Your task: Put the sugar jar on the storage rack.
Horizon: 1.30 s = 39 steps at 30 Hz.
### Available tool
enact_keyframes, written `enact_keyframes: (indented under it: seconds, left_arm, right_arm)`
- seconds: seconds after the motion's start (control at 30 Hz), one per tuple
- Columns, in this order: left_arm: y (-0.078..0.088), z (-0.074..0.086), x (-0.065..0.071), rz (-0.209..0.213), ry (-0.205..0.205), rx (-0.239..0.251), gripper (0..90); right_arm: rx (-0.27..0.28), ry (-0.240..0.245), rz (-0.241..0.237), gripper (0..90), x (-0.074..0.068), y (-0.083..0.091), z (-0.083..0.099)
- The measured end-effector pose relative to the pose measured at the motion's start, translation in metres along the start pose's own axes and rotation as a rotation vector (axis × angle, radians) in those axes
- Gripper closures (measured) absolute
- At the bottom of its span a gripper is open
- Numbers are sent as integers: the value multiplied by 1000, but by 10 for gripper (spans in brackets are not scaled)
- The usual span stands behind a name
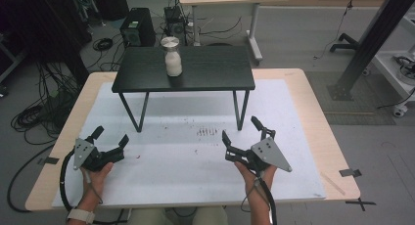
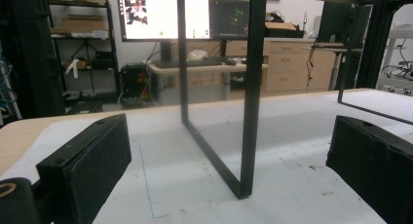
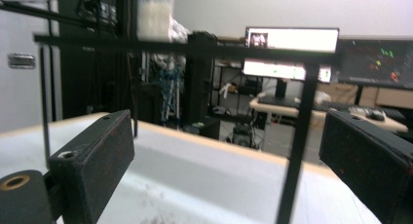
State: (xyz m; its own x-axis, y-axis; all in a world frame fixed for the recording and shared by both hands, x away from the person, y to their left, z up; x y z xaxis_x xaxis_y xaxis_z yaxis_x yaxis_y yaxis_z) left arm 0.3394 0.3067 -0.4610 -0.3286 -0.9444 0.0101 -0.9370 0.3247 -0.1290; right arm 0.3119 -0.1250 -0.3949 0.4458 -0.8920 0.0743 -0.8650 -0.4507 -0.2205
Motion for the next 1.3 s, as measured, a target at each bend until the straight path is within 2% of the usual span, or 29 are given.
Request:
enact_keyframes:
  seconds: [0.23, 0.5, 0.9, 1.3]
  left_arm:
    - [0, 0, 0, -1, 0, -1, 24]
    - [0, 0, 0, -1, 0, 0, 24]
    - [0, 0, 0, -1, 1, 0, 24]
    - [0, 0, 0, -3, 1, 0, 24]
  right_arm:
    - [-42, -19, 53, 61, 15, 14, 41]
    - [-61, -52, 89, 59, 27, 20, 65]
    - [-72, -60, 109, 60, 29, 24, 81]
    - [-61, -63, 127, 49, 30, 26, 81]
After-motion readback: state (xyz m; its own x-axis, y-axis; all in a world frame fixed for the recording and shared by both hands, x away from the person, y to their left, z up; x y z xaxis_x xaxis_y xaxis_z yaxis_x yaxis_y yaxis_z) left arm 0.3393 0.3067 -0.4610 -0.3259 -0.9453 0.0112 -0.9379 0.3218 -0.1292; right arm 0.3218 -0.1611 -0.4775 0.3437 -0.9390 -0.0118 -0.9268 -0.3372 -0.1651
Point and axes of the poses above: each handheld gripper's, and its own axes: y roughly backward along the jaws, z roughly out of its underside, x roughly to its right, the point moved 5 cm from there along -y, roughly forward along the jaws, and after that the axes turned 7 degrees about x, right-handed, at the moved point
